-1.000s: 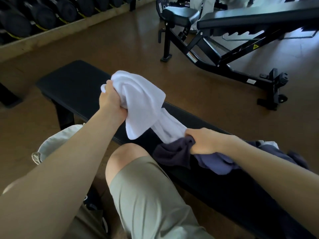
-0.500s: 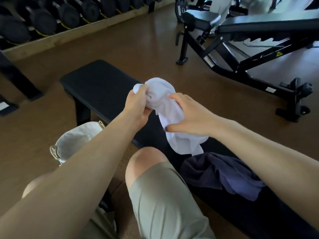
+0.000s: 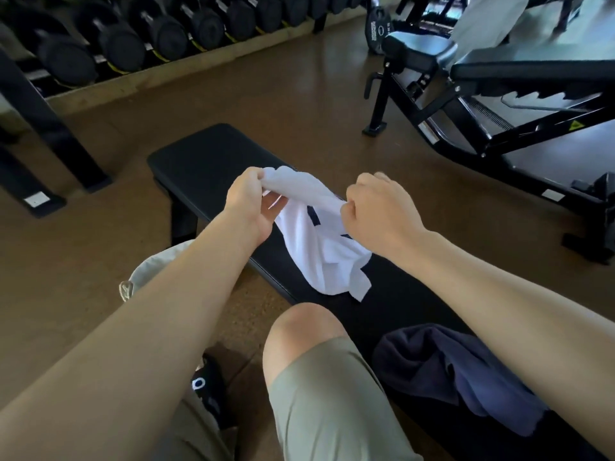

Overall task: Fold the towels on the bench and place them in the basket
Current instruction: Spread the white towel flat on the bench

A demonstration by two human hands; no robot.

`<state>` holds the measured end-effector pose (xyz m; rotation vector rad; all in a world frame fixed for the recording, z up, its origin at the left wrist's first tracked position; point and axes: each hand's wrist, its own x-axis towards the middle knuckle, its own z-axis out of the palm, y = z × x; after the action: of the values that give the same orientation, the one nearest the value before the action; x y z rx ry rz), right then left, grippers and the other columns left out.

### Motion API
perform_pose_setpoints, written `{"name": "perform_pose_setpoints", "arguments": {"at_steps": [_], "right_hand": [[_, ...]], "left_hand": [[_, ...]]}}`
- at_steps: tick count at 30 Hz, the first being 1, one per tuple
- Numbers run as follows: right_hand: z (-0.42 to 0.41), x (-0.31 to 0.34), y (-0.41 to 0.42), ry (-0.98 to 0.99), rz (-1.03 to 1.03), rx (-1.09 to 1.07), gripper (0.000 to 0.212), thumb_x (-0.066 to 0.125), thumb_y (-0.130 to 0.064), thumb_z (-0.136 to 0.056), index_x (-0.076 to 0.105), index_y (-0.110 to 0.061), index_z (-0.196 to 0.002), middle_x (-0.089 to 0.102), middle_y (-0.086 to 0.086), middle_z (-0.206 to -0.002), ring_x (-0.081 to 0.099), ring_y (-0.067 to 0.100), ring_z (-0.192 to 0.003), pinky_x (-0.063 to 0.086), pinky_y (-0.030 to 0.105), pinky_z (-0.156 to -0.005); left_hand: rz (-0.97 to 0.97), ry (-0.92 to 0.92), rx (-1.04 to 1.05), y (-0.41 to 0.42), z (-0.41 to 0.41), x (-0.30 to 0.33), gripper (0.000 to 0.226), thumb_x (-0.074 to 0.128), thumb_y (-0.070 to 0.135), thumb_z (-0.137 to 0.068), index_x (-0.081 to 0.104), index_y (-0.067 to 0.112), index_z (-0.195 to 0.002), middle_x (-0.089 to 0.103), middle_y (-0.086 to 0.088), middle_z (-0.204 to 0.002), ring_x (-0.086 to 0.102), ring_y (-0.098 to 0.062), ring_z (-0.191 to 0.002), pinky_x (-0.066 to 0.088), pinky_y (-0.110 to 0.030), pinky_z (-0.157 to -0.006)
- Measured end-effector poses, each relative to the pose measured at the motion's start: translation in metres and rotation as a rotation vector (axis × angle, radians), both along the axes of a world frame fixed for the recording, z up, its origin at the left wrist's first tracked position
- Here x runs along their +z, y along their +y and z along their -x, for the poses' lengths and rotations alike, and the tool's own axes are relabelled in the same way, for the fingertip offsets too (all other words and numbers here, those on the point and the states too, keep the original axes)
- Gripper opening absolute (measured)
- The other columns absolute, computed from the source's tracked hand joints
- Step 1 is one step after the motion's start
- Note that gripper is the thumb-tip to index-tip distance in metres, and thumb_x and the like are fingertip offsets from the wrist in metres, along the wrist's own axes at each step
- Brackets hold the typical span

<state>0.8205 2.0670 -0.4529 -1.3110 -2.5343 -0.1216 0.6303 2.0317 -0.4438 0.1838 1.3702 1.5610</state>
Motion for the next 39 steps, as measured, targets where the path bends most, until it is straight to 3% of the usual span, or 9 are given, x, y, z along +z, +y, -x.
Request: {"name": "perform_pose_setpoints", "arguments": {"at_steps": [7,10,15,20,24,27,30,34,39], "right_hand": [[-0.005,0.011,-0.006,0.737,0.371,-0.045,0.027,0.038,-0.003,-0.084,0.023,-0.012,-0.063,0.027,0.006,-0.059,0.021,0.016,-0.059,0.019,0.037,-0.053],[-0.015,0.016,-0.009,0.514,0.290,0.080,0.022,0.050,-0.019,-0.089,0.038,-0.013,-0.071,0.043,0.003,-0.061,0.033,0.020,-0.056,0.028,0.035,-0.051],[-0.032,0.000,0.004,0.217,0.251,0.035,0.027,0.057,-0.021,-0.093,0.040,-0.023,-0.072,0.050,-0.003,-0.060,0.047,0.024,-0.053,0.037,0.033,-0.052],[-0.062,0.026,0.035,0.296,-0.018,-0.246,0.021,0.061,-0.019,-0.094,0.046,-0.018,-0.080,0.049,-0.002,-0.071,0.041,0.018,-0.056,0.024,0.027,-0.053],[-0.076,0.066,0.041,0.438,-0.303,-0.232,0.018,0.057,-0.015,-0.087,0.042,-0.019,-0.078,0.046,0.000,-0.076,0.039,0.024,-0.062,0.019,0.029,-0.058],[-0.072,0.066,0.024,0.457,-0.358,-0.104,0.026,0.060,-0.017,-0.082,0.036,-0.024,-0.078,0.042,-0.003,-0.073,0.039,0.025,-0.058,0.024,0.028,-0.057],[-0.053,0.036,-0.006,0.268,-0.164,-0.043,0.029,0.061,-0.020,-0.081,0.033,-0.025,-0.079,0.043,-0.006,-0.075,0.044,0.029,-0.057,0.037,0.033,-0.053],[-0.023,-0.010,-0.042,-0.042,0.185,0.080,0.014,0.054,-0.018,-0.092,0.042,-0.020,-0.086,0.054,-0.002,-0.083,0.059,0.032,-0.071,0.051,0.039,-0.064],[0.001,-0.044,-0.048,-0.256,0.650,0.108,0.018,0.059,-0.027,-0.090,0.043,-0.024,-0.082,0.051,0.000,-0.083,0.055,0.031,-0.080,0.037,0.034,-0.058]], "left_hand": [[-0.081,-0.326,0.090,0.011,0.014,0.007,0.013,0.060,0.011,-0.098,0.058,0.006,-0.086,0.058,-0.005,-0.076,0.064,-0.015,-0.069,0.056,-0.027,-0.064],[-0.098,-0.394,0.080,0.015,0.017,0.007,0.020,0.059,0.016,-0.101,0.058,0.005,-0.085,0.062,-0.004,-0.058,0.066,-0.015,-0.052,0.055,-0.027,-0.059],[0.027,-0.202,0.008,0.030,0.010,0.002,0.021,0.062,0.023,-0.101,0.063,0.006,-0.113,0.069,-0.007,-0.089,0.070,-0.018,-0.074,0.059,-0.028,-0.060],[-0.107,0.060,-0.126,0.069,-0.013,0.050,0.024,0.065,0.036,-0.099,0.062,0.018,-0.115,0.056,0.002,-0.097,0.059,-0.015,-0.096,0.055,-0.033,-0.094],[-0.447,0.184,-0.143,0.094,-0.025,0.100,0.051,0.068,0.031,-0.097,0.048,0.017,-0.142,0.055,-0.001,-0.139,0.053,-0.018,-0.131,0.044,-0.035,-0.111],[-0.460,0.242,-0.118,0.095,-0.014,0.096,0.049,0.069,0.024,-0.095,0.050,0.017,-0.140,0.055,0.000,-0.140,0.051,-0.017,-0.133,0.041,-0.033,-0.112],[-0.357,0.212,-0.108,0.086,0.013,0.046,0.016,0.064,0.017,-0.094,0.061,0.014,-0.109,0.069,-0.005,-0.118,0.065,-0.019,-0.116,0.049,-0.037,-0.105],[-0.132,0.029,-0.051,0.057,0.043,-0.034,0.021,0.054,0.003,-0.090,0.064,0.006,-0.109,0.071,-0.009,-0.097,0.070,-0.022,-0.089,0.059,-0.028,-0.074],[0.211,0.200,-0.102,0.015,0.075,-0.097,0.021,0.052,-0.011,-0.078,0.058,0.009,-0.078,0.059,-0.005,-0.082,0.062,-0.020,-0.077,0.057,-0.028,-0.067]]}}
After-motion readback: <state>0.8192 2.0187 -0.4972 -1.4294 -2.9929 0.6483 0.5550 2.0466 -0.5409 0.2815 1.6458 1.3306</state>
